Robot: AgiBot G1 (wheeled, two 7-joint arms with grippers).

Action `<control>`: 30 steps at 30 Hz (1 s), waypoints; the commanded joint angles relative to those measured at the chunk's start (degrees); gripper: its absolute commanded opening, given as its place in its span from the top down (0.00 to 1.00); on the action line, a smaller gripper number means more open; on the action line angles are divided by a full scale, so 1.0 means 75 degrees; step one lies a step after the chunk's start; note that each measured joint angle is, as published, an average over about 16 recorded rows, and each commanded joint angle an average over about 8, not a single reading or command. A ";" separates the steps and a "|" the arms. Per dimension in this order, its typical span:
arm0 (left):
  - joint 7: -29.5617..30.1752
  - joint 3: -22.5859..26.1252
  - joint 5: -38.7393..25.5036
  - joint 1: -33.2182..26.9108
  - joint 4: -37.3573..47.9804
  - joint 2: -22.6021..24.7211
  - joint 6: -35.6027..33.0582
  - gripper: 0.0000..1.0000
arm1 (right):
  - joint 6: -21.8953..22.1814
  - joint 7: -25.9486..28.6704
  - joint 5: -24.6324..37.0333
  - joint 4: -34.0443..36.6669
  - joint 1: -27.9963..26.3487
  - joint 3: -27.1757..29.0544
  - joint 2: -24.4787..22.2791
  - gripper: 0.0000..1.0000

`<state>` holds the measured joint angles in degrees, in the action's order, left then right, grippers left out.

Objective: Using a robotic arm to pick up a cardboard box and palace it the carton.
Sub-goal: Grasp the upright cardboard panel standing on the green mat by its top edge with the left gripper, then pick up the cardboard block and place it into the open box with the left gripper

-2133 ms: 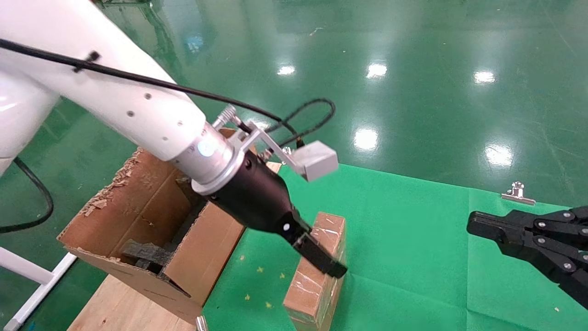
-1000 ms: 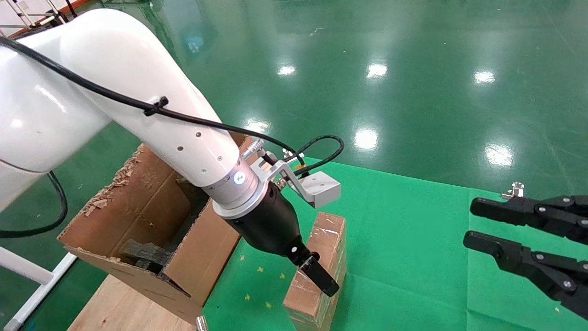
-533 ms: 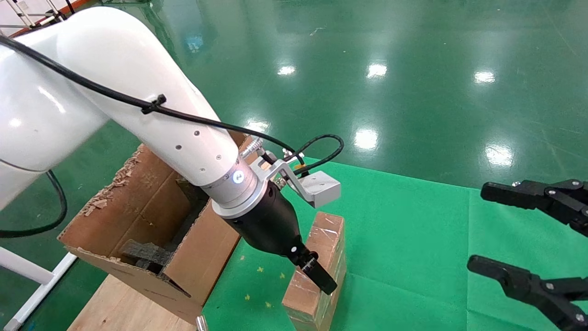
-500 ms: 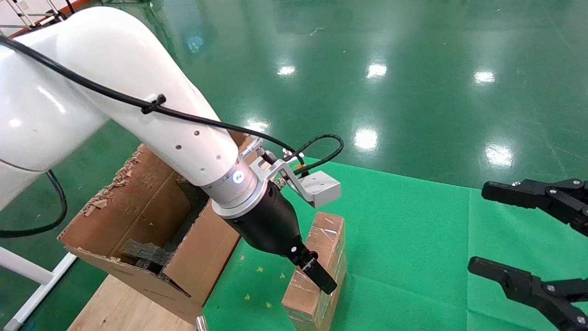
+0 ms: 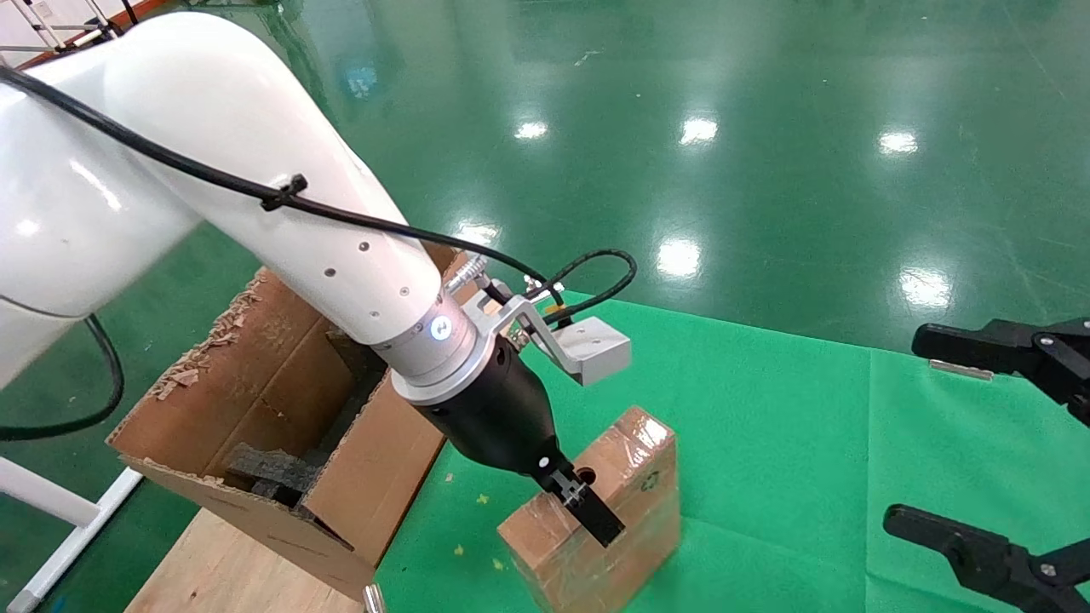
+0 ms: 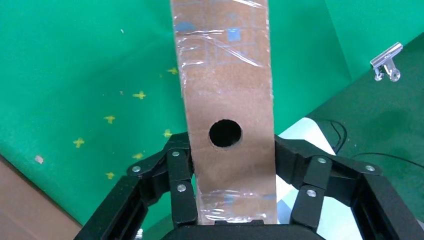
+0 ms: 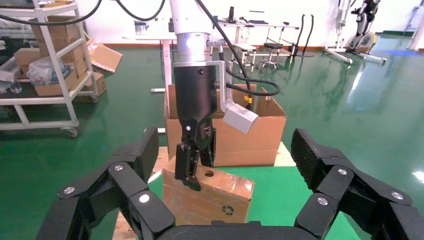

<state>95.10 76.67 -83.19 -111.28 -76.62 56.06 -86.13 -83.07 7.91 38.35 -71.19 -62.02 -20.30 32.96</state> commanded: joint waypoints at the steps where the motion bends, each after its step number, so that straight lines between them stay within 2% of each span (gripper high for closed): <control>1: 0.0028 0.0014 -0.0012 0.0014 -0.0005 0.0013 -0.0005 1.00 | 0.0000 0.0000 0.0000 0.0000 0.0000 0.0000 0.0000 0.00; 7: -0.0371 -0.0211 0.0148 -0.0229 0.0138 -0.0208 0.0043 1.00 | 0.0000 0.0000 0.0000 0.0000 0.0000 0.0000 0.0000 0.00; 14: -0.1434 -0.0833 0.0268 -0.1174 0.0808 -0.0953 0.0064 1.00 | 0.0000 0.0000 0.0000 0.0000 0.0000 0.0000 0.0000 0.00; 22: -0.3044 -0.1285 -0.0082 -0.2470 0.2696 -0.1503 -0.0134 1.00 | 0.0000 0.0000 0.0000 0.0000 0.0000 0.0000 0.0000 0.00; 30: -0.4520 -0.1180 -0.0971 -0.3426 0.4702 -0.1926 -0.0291 1.00 | 0.0000 0.0000 0.0000 0.0000 0.0000 0.0000 0.0000 0.00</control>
<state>61.12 68.02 -90.35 -136.41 -41.53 41.47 -88.19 -83.07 7.90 38.34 -71.19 -62.02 -20.30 32.96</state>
